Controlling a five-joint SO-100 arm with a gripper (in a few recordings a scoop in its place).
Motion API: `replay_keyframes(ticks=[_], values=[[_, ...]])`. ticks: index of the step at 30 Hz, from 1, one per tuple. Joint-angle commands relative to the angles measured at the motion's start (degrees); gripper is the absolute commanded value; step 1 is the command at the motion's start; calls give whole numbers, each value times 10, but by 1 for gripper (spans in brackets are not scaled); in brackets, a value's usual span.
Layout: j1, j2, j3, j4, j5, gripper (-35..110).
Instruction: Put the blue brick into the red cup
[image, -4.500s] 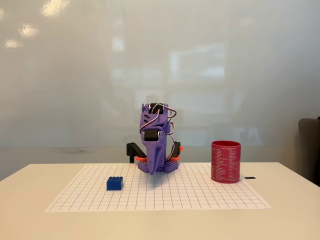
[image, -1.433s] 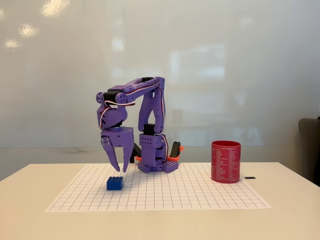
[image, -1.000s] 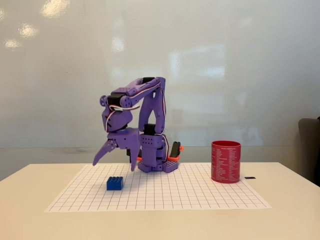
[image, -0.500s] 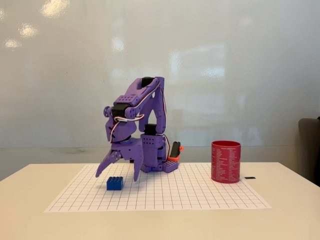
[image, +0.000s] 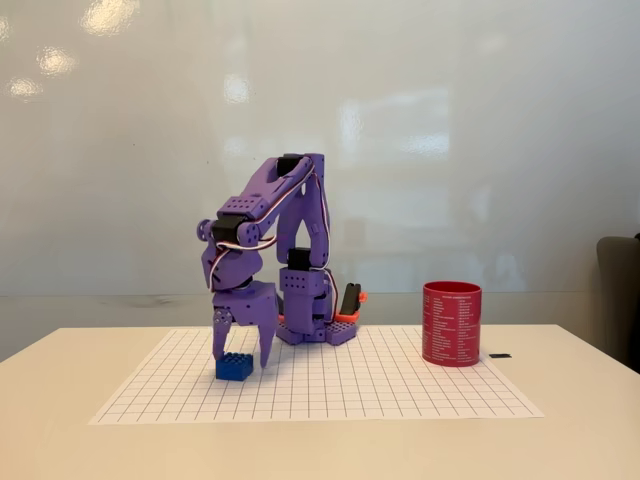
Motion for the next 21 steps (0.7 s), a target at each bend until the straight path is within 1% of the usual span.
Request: replay_keyframes(ticks=[1,3,6,10,15,19,21], values=[[1,11,-15,-11,-12,22],[10,11,-9,-28,3,8],[25,12,-4,-45,21,0],[33,16,-5,-48,42,0],[35,21,-11,-43,44,0],[47,54,-40,-11,37,0],[53,87,-56,3,15,0]])
